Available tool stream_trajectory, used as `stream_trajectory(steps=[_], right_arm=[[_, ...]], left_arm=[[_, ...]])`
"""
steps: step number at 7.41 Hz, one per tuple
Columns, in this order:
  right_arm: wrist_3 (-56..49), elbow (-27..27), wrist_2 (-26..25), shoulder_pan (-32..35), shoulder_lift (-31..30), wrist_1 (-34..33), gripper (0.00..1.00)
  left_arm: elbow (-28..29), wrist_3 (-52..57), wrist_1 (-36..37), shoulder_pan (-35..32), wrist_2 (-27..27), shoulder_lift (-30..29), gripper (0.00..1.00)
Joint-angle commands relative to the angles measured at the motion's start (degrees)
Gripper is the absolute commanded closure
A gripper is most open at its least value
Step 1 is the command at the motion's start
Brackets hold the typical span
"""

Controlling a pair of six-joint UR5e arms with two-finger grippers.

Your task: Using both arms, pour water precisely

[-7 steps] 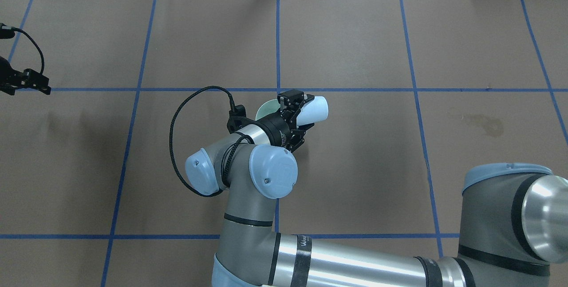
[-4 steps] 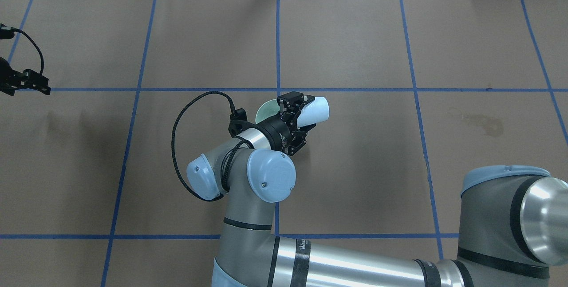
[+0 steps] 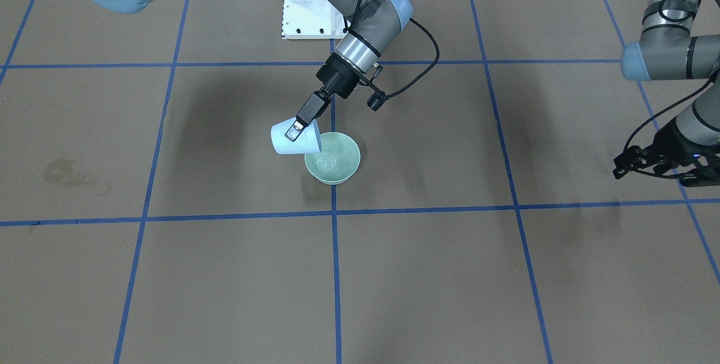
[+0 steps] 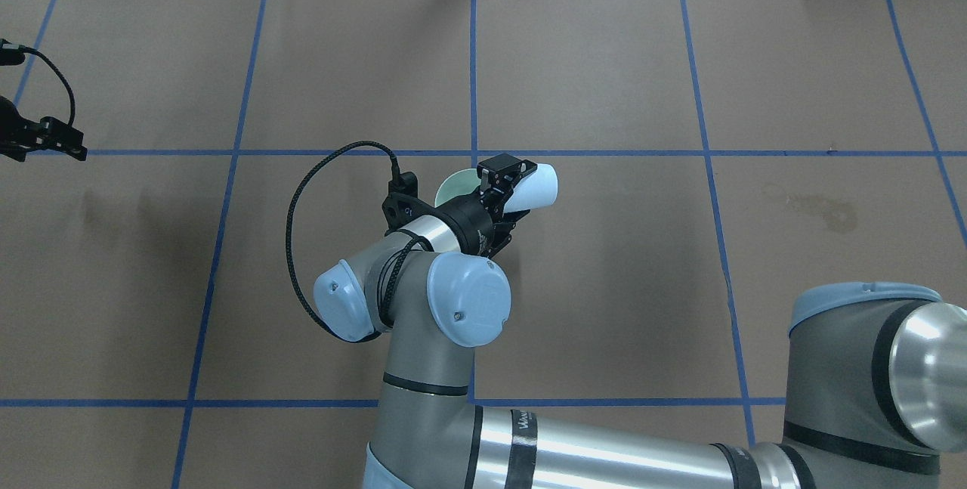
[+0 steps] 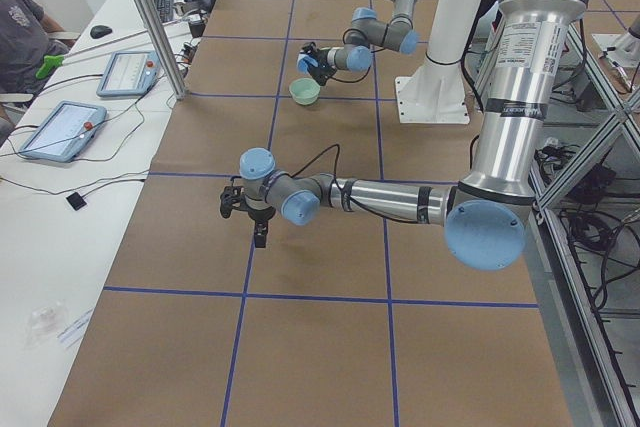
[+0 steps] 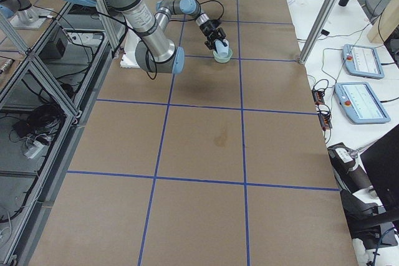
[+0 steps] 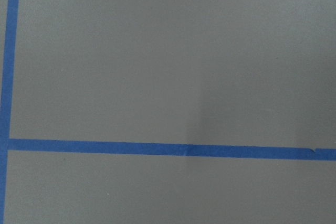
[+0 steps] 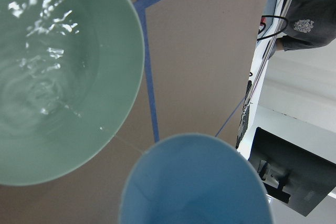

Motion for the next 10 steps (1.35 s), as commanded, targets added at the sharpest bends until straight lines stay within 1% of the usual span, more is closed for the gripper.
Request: stream_trajectory(steps=[1, 2, 3, 4, 5, 6, 7, 8, 9, 10], right_arm=[[8.45, 14.00, 5.41, 1.66, -8.48, 5.59, 0.94], [10.05, 22.87, 8.31, 3.41, -14.80, 10.24, 0.94], [10.15, 29.22, 14.25, 6.56, -19.82, 14.03, 0.94], [13.11, 33.55, 18.75, 9.03, -25.09, 17.55, 0.94], [14.27, 36.55, 19.58, 10.97, -31.76, 22.89, 0.94], [14.37, 36.84, 24.11, 14.64, -37.13, 31.38, 0.94], [14.11, 38.33, 30.51, 19.46, -44.15, 38.95, 0.94], [14.28, 38.60, 34.22, 22.56, -52.57, 50.69, 0.97], [14.28, 38.00, 35.13, 25.55, -61.97, 63.07, 1.00], [14.89, 36.42, 36.62, 26.88, -67.63, 73.03, 1.00]], left_arm=[[-0.37, 0.00, 0.00, 0.00, 0.00, 0.00, 0.00], [-0.37, 0.00, 0.00, 0.00, 0.00, -0.17, 0.00], [-0.37, 0.00, 0.00, 0.00, 0.00, -0.35, 0.00], [-0.37, 0.00, 0.00, 0.00, 0.00, -0.53, 0.00], [-0.37, 0.00, 0.00, 0.00, 0.00, -0.62, 0.00], [-0.54, -0.17, 0.00, 0.00, 0.00, -0.70, 0.00], [-1.50, -0.78, 0.00, 0.00, 0.09, -0.44, 0.00], [-1.68, -0.88, 0.00, 0.00, 0.09, -0.44, 0.00], [-1.77, -0.88, 0.09, 0.00, 0.09, -0.27, 0.00], [-1.95, -0.97, 0.00, 0.00, 0.09, -0.26, 0.00]])
